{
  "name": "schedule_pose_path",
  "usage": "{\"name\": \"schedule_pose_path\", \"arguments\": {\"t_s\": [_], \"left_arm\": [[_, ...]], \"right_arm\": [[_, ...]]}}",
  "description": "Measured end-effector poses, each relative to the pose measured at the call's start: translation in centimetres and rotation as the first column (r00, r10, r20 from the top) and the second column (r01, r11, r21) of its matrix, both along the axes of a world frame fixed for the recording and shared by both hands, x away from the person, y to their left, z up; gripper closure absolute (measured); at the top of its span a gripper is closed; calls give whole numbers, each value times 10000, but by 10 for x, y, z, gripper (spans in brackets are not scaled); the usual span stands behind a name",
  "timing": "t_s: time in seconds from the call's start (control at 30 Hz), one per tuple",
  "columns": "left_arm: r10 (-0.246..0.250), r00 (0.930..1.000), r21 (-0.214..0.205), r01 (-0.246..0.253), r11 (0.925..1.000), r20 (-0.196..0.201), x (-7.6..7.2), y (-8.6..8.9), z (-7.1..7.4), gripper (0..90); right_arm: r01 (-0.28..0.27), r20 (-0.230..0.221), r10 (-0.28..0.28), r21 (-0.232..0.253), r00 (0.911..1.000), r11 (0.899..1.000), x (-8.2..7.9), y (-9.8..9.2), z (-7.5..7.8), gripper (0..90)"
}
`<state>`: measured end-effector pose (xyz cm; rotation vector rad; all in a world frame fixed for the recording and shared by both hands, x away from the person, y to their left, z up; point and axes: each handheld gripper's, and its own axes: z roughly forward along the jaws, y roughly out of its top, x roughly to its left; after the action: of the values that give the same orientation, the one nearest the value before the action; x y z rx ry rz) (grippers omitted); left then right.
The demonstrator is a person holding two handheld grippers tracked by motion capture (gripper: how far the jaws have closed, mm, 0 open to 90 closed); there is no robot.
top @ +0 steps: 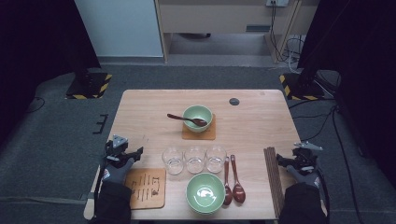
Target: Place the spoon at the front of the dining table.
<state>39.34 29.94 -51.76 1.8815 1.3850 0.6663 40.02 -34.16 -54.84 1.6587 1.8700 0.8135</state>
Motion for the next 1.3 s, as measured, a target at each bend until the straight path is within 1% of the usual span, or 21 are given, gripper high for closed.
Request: {"name": "schedule_pose_path", "arguments": {"t_s": [0.13, 0.17, 0.27, 0.37, 0.4, 0.53, 0.6, 0.67, 0.83, 1.1, 1.3], "left_arm": [[164, 9993, 171, -158, 9997, -328, 4, 5, -6, 258], [191, 9988, 253, -180, 9995, -457, 5, 6, -8, 255], [208, 9978, 542, -174, 9984, -627, 6, 5, -11, 247], [246, 9969, 827, -184, 9964, -742, 9, 4, -15, 242], [246, 9969, 848, -183, 9962, -747, 9, 4, -16, 239], [273, 9970, 721, -221, 9972, -727, 11, 6, -17, 204], [294, 9966, 543, -252, 9982, -772, 12, 7, -18, 194], [316, 9977, 403, -291, 9988, -607, 11, 8, -21, 174], [298, 9976, 423, -272, 9987, -631, 11, 8, -21, 167], [278, 9960, 488, -237, 9985, -851, 11, 6, -22, 59], [437, 9943, 473, -393, 9981, -971, 11, 6, -22, 17]], "right_arm": [[110, 10, -110, -29, 9999, 9999, -2, 0, 1, 44], [134, -12, -134, -88, 9999, 9999, -3, 0, 1, 45], [230, -26, -230, -116, 9997, 9997, -5, 0, 4, 48], [288, 190, -286, -83, 9994, 9996, -8, 0, 10, 52], [351, 311, -350, -33, 9989, 9994, -10, 0, 14, 55], [381, 559, -384, 73, 9977, 9992, -13, 2, 24, 56], [367, 674, -374, 110, 9970, 9993, -15, 3, 29, 57], [339, 821, -351, 164, 9960, 9993, -17, 6, 34, 59], [210, 1116, -243, 308, 9935, 9993, -21, 10, 47, 59], [68, 1482, -127, 405, 9889, 9992, -27, 15, 62, 58], [-177, 1745, 95, 454, 9846, 9988, -31, 21, 74, 60]]}}
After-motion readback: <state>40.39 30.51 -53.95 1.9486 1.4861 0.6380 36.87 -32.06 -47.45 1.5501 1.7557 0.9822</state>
